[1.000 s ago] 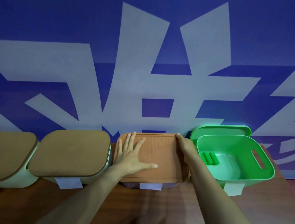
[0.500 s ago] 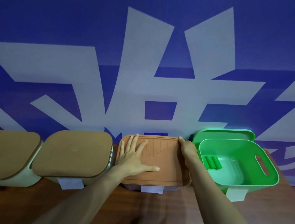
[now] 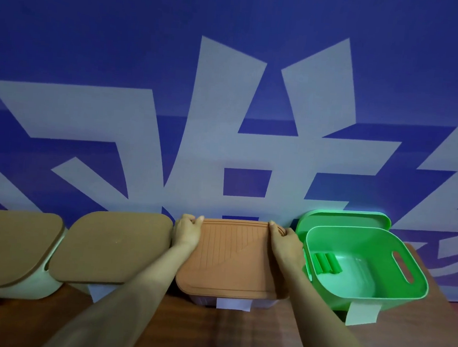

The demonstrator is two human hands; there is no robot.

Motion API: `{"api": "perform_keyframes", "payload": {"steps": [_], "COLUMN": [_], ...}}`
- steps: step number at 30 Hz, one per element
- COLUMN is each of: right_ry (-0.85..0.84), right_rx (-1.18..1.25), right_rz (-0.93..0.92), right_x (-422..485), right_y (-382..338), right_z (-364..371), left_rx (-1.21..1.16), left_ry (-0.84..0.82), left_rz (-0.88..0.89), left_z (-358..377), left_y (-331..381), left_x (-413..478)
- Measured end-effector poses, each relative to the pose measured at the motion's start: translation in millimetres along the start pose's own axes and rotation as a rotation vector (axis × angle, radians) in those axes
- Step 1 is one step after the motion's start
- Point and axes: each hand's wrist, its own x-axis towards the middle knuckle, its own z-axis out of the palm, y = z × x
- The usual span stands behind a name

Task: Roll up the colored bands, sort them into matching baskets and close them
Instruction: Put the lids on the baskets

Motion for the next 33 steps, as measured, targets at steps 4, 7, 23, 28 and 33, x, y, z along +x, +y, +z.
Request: {"api": "perform_keyframes", "payload": {"steps": [4,7,23,28,33], "right_ry": [0.003,-0.012,0.034,0.144,0.047], "right_rx": [0.003,0.038,0.005,-0.052,-0.325], "right_rz": [0.037,0.067,0.061,-0.232,-0.73], "right_x": [2,6,9,-4,-19], "right_y": [-2,-2,-3,-2,19], "right_z": [2,1,7,7,19], "left_rx": [-0.231,-0.395,-0.345,-0.351,-0.114], "left_ry": [-0.054,-0.045,0.085,0.115,0.215], "left_rz": [-0.12,-0.177,-0.19,-0.178,0.151], "left_z": [3,4,10,9,15], "left_y": [-1,-3,-1,2,3], "left_x": [10,11,9,4,-13]}}
